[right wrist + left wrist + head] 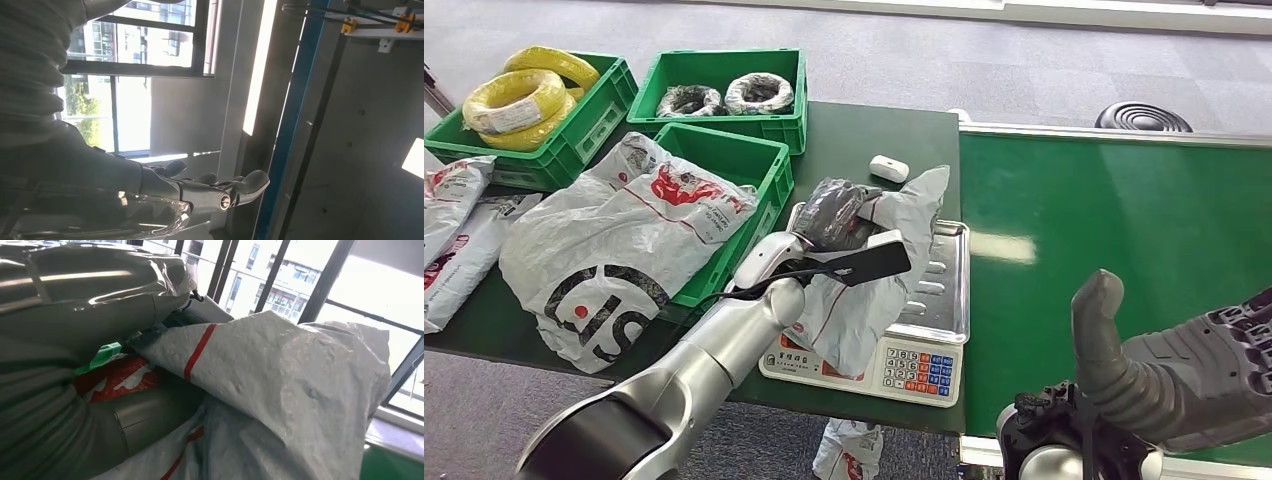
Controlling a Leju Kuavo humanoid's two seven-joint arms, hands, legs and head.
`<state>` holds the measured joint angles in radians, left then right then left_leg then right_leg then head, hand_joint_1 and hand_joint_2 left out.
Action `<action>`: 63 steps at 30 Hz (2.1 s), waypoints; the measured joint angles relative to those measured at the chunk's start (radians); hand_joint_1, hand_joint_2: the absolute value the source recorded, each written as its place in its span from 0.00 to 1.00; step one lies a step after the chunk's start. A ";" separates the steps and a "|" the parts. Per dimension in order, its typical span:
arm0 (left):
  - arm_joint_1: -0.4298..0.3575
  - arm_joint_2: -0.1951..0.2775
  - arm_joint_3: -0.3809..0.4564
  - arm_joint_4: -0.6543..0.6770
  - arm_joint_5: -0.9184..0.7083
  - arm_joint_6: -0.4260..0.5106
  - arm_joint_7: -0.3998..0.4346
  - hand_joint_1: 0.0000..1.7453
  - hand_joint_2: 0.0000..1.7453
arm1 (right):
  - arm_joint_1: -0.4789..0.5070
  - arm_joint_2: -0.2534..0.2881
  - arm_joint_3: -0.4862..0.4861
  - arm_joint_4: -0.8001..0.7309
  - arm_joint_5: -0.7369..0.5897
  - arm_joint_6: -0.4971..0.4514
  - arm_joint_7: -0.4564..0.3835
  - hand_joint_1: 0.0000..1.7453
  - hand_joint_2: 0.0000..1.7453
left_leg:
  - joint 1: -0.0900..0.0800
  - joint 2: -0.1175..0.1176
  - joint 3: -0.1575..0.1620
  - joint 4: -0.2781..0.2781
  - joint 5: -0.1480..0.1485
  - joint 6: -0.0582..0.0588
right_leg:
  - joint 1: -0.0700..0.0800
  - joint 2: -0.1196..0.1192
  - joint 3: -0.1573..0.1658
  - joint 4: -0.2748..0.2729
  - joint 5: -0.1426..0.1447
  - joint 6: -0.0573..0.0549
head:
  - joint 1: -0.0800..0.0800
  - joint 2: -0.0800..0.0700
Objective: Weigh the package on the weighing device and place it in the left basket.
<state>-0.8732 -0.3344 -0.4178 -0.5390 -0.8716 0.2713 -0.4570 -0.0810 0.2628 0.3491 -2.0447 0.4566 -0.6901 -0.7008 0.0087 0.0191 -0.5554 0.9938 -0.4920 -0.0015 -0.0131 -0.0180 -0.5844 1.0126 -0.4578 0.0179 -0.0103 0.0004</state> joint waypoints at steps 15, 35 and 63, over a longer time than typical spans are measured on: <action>0.016 0.104 0.216 -0.479 0.099 0.038 0.102 1.00 1.00 | 0.033 -0.006 -0.001 0.005 -0.028 0.000 0.000 0.00 1.00 | 0.001 0.000 -0.005 0.000 0.000 -0.001 | 0.001 0.000 -0.005 0.000 0.000 0.000 | 0.000 0.000; -0.251 0.331 0.413 0.106 -0.118 0.390 0.360 0.99 1.00 | 0.046 -0.010 0.025 0.047 -0.062 0.000 0.000 0.00 1.00 | 0.002 0.003 -0.008 0.000 0.003 -0.005 | 0.004 0.002 -0.010 0.002 0.003 -0.005 | 0.000 0.000; 0.190 0.080 0.513 -0.351 0.651 -0.037 -0.245 0.00 0.00 | 0.051 -0.015 0.027 0.113 -0.079 0.000 0.000 0.00 1.00 | 0.002 0.003 -0.009 0.000 0.002 -0.005 | 0.003 0.003 -0.011 0.001 0.002 -0.005 | -0.001 0.000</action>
<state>-0.6837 -0.2540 0.0954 -0.8899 -0.2210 0.2340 -0.7015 -0.0296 0.2479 0.3765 -1.9313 0.3773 -0.6901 -0.7008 0.0104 0.0221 -0.5641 0.9938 -0.4898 -0.0063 -0.0101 -0.0155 -0.5954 1.0139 -0.4553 0.0127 -0.0109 0.0004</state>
